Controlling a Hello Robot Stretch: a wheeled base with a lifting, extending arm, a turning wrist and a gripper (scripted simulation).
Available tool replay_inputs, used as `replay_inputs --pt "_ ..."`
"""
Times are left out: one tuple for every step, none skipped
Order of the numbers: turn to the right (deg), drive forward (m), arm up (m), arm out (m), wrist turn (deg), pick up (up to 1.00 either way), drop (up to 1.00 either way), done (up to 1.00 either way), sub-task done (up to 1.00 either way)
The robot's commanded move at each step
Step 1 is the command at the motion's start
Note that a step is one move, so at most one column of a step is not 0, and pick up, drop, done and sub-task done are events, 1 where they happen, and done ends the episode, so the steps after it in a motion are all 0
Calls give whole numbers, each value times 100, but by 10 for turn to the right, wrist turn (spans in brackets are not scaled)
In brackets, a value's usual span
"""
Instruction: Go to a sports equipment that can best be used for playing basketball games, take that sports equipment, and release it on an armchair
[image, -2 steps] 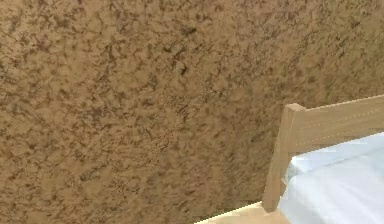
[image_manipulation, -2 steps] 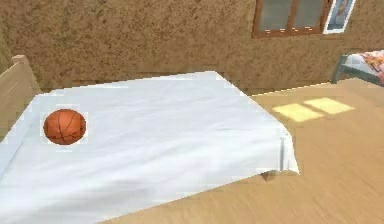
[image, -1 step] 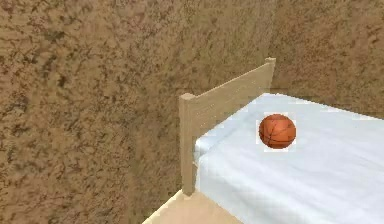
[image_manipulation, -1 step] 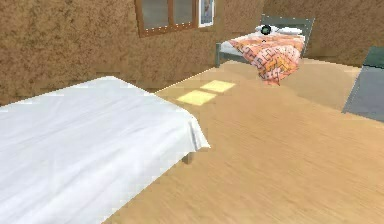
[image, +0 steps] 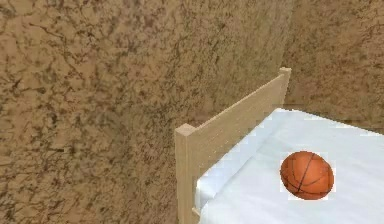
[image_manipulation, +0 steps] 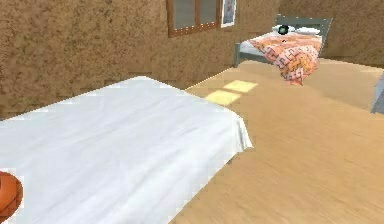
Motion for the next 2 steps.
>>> replay_inputs --pt "-450 0 0 0 0 0 0 0 0" --pt "-90 0 0 0 0 0 0 0 0"
